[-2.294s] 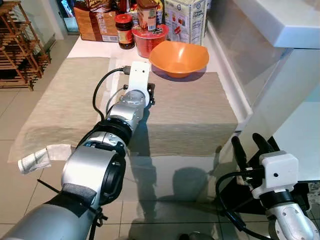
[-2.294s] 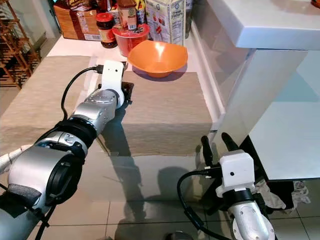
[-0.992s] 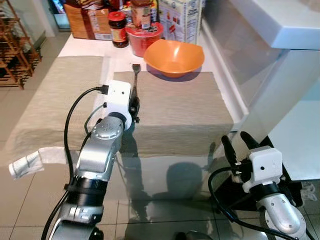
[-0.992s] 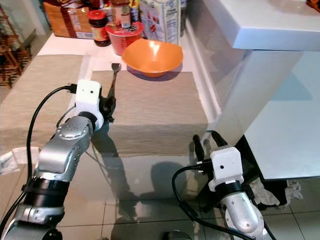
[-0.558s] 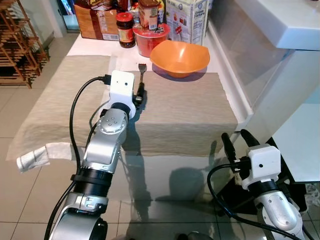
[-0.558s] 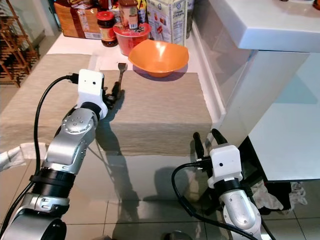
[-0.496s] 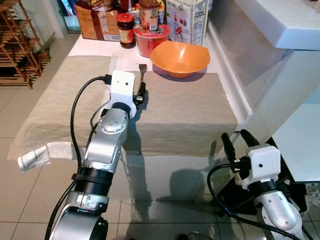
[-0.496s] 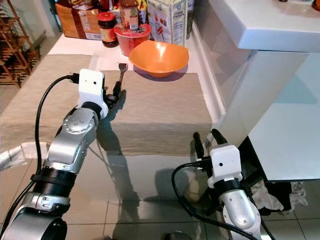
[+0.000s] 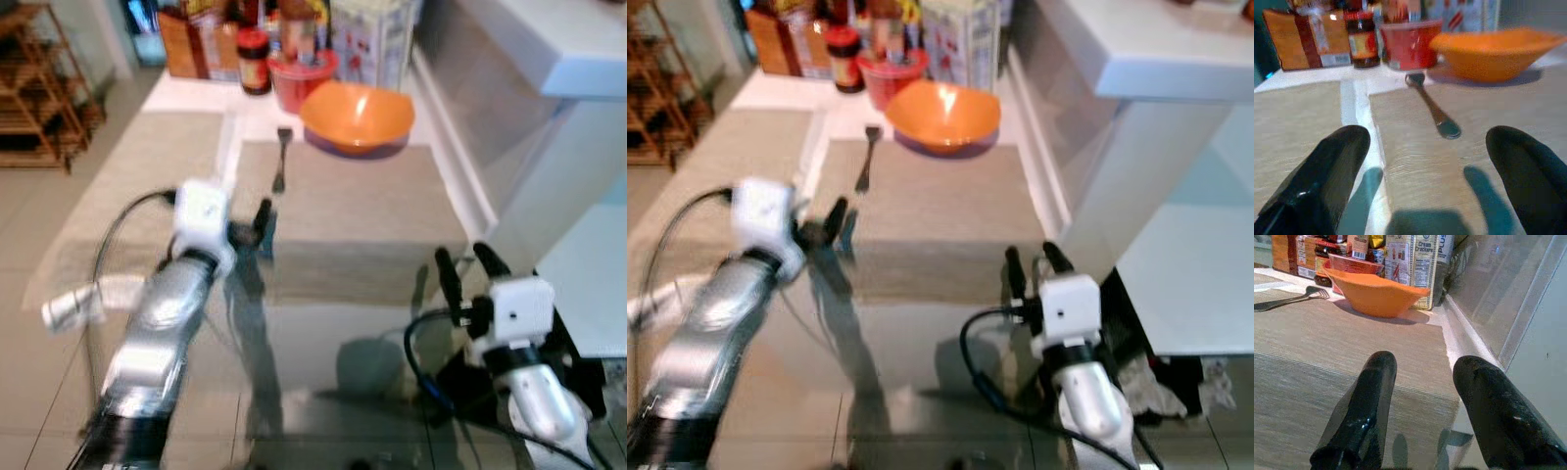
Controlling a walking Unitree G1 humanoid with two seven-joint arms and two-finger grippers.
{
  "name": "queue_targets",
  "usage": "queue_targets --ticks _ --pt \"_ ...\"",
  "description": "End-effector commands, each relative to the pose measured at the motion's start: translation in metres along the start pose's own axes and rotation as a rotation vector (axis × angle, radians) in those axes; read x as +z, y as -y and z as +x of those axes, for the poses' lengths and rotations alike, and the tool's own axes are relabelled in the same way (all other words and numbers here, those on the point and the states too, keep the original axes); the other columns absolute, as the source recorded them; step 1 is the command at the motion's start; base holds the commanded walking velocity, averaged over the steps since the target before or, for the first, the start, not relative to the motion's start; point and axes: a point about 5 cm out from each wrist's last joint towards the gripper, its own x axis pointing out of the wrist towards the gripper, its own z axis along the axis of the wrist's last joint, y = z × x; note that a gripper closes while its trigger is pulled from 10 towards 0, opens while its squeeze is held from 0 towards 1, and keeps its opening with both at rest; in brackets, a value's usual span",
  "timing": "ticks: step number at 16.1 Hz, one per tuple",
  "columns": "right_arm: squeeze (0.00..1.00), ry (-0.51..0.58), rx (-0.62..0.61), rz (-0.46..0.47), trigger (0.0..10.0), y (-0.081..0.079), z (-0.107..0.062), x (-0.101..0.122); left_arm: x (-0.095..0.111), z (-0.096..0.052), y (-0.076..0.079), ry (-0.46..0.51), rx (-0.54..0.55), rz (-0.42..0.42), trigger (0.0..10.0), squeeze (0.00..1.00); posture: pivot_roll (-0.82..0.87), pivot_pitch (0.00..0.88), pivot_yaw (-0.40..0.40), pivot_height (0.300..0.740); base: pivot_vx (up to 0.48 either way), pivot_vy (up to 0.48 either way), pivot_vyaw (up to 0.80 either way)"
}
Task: Setting the table
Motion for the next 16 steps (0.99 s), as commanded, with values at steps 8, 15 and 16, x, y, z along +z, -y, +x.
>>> queue_targets --ticks 8,15,16 --pt "0.00 0.033 -0.086 0.078 10.0 0.007 0.013 0.001 0.000 -0.034 0.009 0.024 0.068 -0.048 10.0 0.00 -0.08 0.000 -0.021 0.740 0.000 0.000 0.00" --pt "0.00 0.048 -0.061 0.057 10.0 0.002 0.016 0.002 0.011 -0.012 0.011 0.043 0.057 -0.040 10.0 0.00 -0.09 0.000 -0.012 0.740 0.313 0.000 0.00" --pt "0.00 0.046 -0.058 0.053 10.0 0.001 0.016 0.001 0.011 -0.011 0.012 0.040 0.057 -0.043 10.0 0.00 -0.09 0.000 -0.012 0.740 0.480 0.000 0.00"
